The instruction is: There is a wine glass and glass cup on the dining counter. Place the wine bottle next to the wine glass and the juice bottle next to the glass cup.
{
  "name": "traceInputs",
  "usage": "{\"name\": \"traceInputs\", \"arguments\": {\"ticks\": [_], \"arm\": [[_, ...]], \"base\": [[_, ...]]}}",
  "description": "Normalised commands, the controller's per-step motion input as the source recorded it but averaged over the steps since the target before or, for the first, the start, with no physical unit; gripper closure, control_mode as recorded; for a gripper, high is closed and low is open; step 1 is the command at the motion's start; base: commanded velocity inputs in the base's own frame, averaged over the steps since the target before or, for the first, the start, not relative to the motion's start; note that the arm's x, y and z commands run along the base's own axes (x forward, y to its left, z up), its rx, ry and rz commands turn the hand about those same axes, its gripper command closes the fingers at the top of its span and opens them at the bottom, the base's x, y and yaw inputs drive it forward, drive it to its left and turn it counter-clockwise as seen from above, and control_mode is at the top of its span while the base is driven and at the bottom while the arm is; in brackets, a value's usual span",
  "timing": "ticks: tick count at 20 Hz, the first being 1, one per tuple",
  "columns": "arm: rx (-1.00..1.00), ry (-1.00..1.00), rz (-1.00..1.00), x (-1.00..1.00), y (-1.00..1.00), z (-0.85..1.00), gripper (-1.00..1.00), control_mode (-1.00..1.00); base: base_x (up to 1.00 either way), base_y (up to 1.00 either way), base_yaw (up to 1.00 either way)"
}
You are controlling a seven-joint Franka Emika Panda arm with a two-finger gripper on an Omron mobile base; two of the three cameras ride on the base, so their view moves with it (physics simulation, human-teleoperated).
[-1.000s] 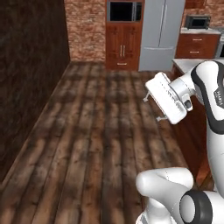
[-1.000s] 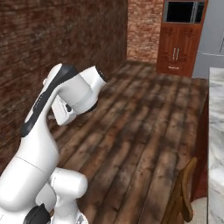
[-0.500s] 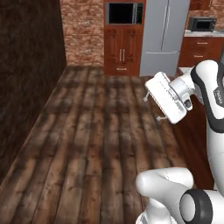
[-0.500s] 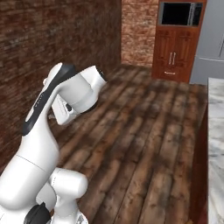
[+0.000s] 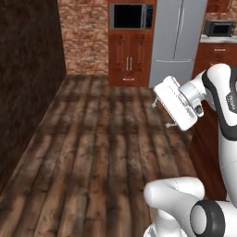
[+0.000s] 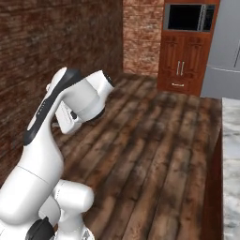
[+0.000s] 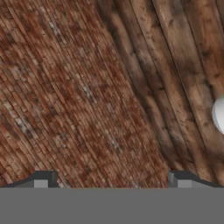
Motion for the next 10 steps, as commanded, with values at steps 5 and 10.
{"name": "traceInputs", "arguments": {"ticks": [5,10], "arm": [[0.00,0.00,0.00,0.00,0.00,0.00,-1.00,1.00],[0.00,0.00,0.00,0.00,0.00,0.00,-1.00,1.00]], "base": [[1.00,0.00,-0.06],[0.99,0.00,-0.13]]}}
